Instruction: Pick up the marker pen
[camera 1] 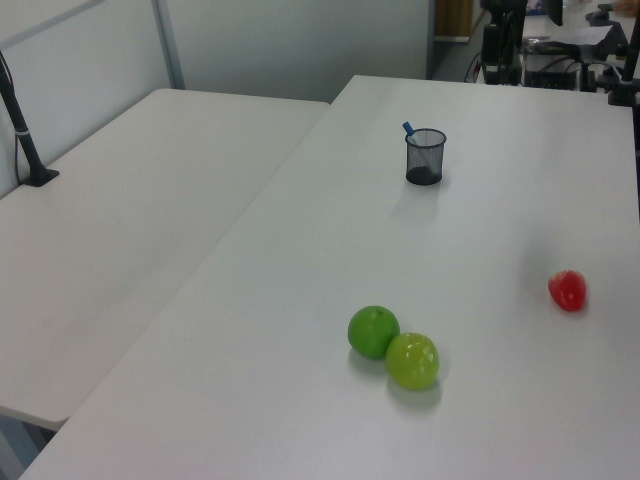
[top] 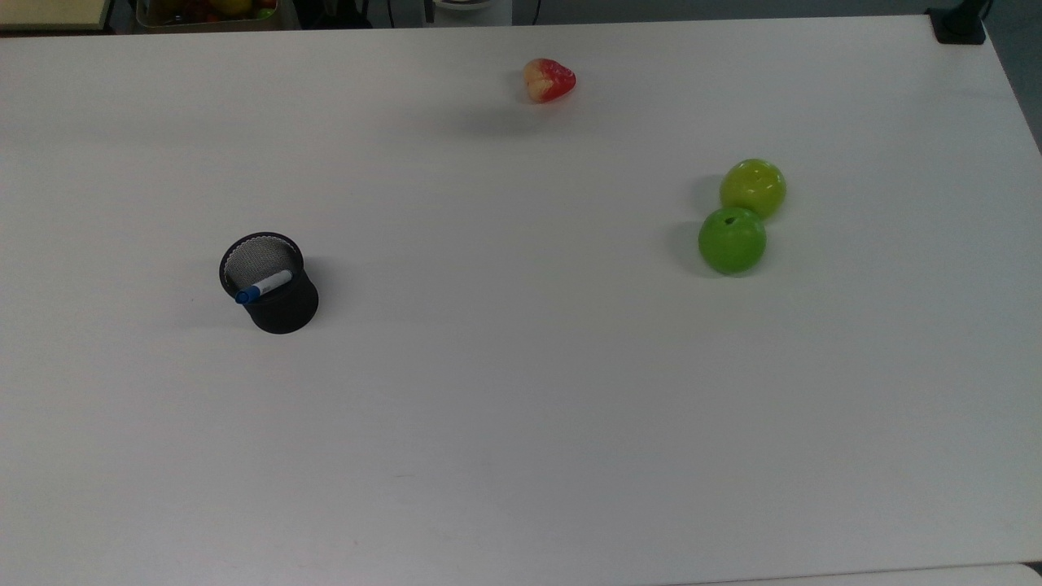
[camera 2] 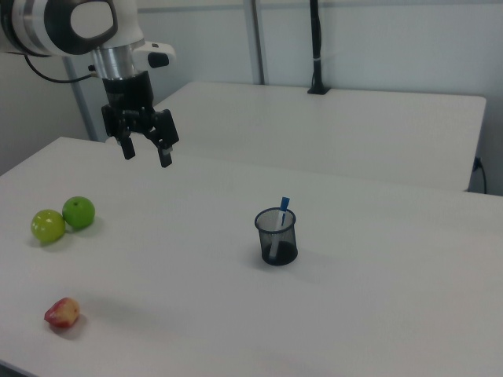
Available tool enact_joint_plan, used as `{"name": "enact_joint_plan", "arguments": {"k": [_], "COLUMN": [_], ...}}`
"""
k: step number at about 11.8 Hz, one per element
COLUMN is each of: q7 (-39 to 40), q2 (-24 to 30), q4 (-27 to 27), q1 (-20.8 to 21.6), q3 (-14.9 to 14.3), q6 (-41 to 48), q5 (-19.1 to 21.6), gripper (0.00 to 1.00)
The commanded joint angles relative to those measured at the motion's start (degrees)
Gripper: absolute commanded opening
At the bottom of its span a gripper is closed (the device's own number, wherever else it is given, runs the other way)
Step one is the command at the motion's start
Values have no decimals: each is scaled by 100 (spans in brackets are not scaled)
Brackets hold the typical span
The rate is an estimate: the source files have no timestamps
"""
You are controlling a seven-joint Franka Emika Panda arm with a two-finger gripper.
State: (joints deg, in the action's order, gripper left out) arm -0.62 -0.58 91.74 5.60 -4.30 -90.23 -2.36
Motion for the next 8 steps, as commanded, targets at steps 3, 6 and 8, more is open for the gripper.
{"name": "enact_joint_plan", "arguments": {"k": [3,6,8], "q7": [-96,-87,-43], "q2": [32,-29,-29], "q4": [63,54,54], "q1": [-24,-24,-33], "q3": [52,52,52], "q6": [-82,-118,-109], "q5": [-45,-36,-36], "gripper": [100,100,100]}}
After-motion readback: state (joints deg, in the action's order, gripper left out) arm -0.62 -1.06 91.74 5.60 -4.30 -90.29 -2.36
